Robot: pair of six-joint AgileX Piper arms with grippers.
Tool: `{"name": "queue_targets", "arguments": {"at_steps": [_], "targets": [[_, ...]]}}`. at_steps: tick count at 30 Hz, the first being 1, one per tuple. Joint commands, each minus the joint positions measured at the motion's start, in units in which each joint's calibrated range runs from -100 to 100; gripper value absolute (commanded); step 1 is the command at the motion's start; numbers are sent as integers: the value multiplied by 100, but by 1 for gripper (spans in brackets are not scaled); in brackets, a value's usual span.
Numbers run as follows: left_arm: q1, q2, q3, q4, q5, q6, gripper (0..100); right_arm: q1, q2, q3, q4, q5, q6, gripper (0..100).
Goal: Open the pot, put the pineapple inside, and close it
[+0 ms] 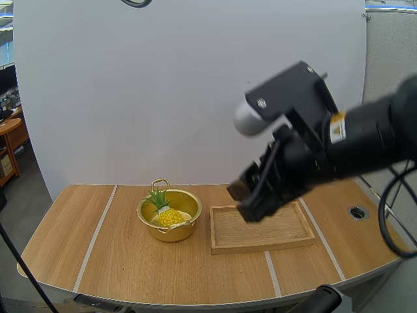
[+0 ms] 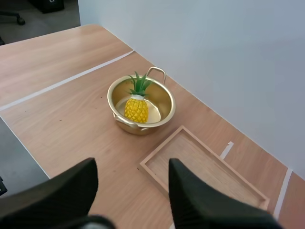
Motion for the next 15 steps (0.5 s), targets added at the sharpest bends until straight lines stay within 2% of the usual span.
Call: {"name": "queue_targets", "arguments": {"at_steps": [1, 2, 15], "targets": [[12, -37, -42, 13, -252, -29, 0, -91, -269, 271, 128, 0, -5, 7], [12, -37, -42, 13, -252, -29, 0, -116, -330, 353, 139, 0, -5, 0], [12, -37, -42, 13, -252, -29, 0, -172, -709, 1216, 47, 0, -5, 0]]}}
